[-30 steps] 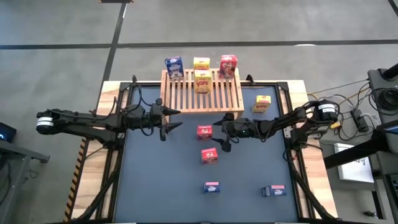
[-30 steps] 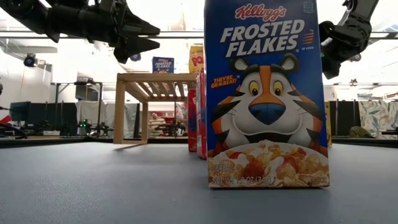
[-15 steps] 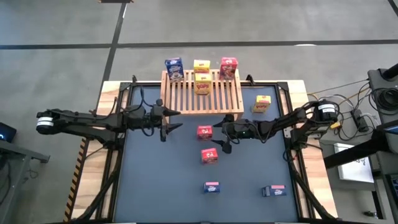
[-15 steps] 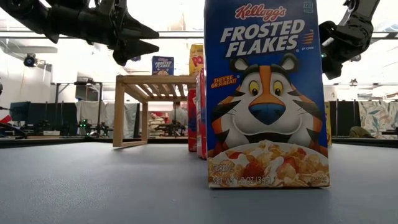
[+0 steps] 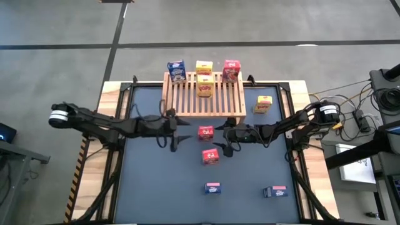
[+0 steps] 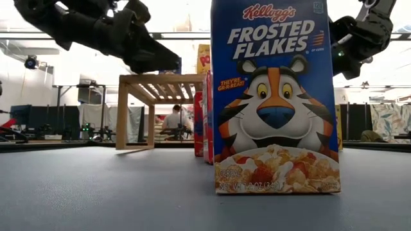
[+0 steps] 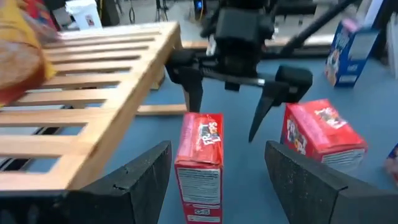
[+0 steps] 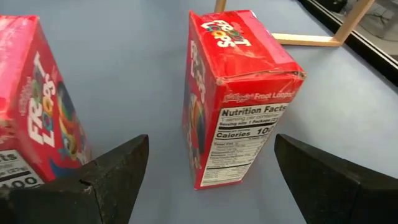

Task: Stack cereal on shelf
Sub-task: Put the top red cereal box on the shelf aligned with the other red cereal box

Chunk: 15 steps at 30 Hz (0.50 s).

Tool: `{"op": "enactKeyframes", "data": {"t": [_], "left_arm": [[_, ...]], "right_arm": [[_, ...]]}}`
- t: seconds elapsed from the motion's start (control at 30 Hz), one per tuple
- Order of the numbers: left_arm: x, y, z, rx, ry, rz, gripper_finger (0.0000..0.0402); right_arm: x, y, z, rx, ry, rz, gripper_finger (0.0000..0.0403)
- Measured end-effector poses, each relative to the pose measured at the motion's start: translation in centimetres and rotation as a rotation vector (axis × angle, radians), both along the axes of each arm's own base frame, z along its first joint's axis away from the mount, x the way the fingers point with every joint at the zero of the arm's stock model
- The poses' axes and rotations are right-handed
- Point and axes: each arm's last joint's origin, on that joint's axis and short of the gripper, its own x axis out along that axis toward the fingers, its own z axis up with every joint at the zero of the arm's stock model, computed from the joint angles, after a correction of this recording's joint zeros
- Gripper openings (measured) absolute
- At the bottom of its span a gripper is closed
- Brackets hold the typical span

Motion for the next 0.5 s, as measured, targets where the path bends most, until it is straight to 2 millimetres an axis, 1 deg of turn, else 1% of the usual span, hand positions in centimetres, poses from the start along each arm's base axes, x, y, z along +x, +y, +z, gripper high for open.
{"op": "enactKeyframes", "data": {"t": [0.1,0.3,0.4,0.5], "left_arm": [[1.5,-0.3,-0.4,0.023,0.074,0.001,0.0242],[4.6,-0.3,-0.5,0.045,0.176,0.002,0.0242],[5.5,-0.3,-0.7,0.058,0.22,0.017,0.0242],[5.9,-0.2,-0.8,0.071,0.243,0.04,0.0242]], "right_arm": [[0.0,0.0,0.0,0.0,0.004,-0.002,0.0336],[-0.1,0.0,-0.1,0.005,0.014,-0.004,0.0336],[-0.1,0.0,-0.2,0.005,0.022,-0.005,0.0336],[-0.2,0.0,-0.3,0.004,0.035,-0.004,0.0336]]}}
